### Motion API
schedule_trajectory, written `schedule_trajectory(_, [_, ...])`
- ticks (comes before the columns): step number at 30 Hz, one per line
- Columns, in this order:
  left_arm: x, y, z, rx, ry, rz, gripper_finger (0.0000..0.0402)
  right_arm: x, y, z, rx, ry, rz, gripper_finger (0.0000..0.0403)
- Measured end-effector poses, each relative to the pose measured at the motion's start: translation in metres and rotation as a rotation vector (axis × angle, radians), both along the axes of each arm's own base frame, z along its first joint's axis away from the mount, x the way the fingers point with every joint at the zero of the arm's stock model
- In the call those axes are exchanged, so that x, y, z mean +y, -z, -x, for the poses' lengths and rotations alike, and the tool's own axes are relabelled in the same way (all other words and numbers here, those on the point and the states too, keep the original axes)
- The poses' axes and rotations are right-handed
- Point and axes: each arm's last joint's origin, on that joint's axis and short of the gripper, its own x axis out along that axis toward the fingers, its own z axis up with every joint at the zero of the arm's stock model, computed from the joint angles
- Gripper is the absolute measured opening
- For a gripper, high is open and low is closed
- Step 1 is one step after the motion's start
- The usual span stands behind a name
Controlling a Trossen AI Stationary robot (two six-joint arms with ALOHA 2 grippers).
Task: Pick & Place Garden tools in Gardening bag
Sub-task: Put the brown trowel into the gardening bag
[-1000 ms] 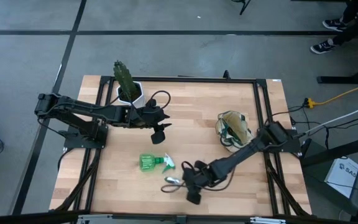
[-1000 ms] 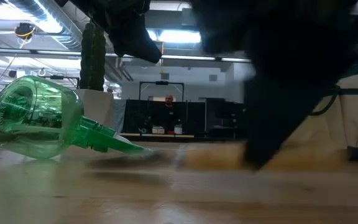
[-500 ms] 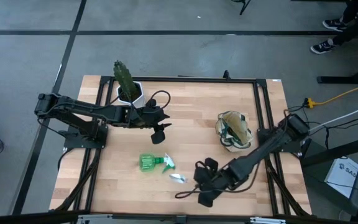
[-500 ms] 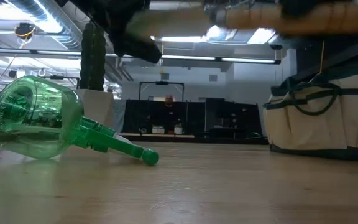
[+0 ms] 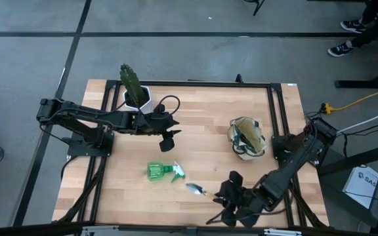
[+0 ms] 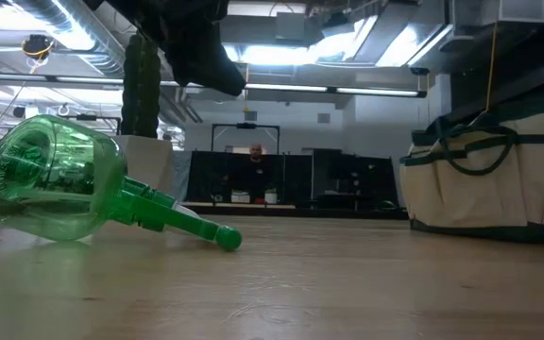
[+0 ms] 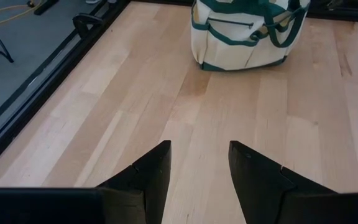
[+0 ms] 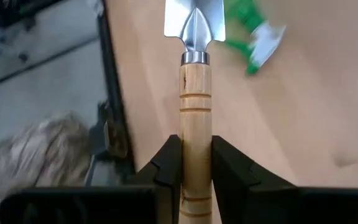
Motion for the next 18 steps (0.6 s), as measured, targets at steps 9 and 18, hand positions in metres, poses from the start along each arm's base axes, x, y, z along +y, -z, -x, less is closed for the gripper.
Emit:
schedule_trajectory(9, [0.0,0.0,0.0,0.001,0.0,0.0,0.0157,0.004,-0.004,0.007,-0.153,0.166,0.062,0.0062])
schedule_trajectory(18, [0.0,0.0,0.0,0.0,0.0,0.0,0.0157,-0.013,-0.004,-0.01,-0.169,0.256,0.058,0.0062])
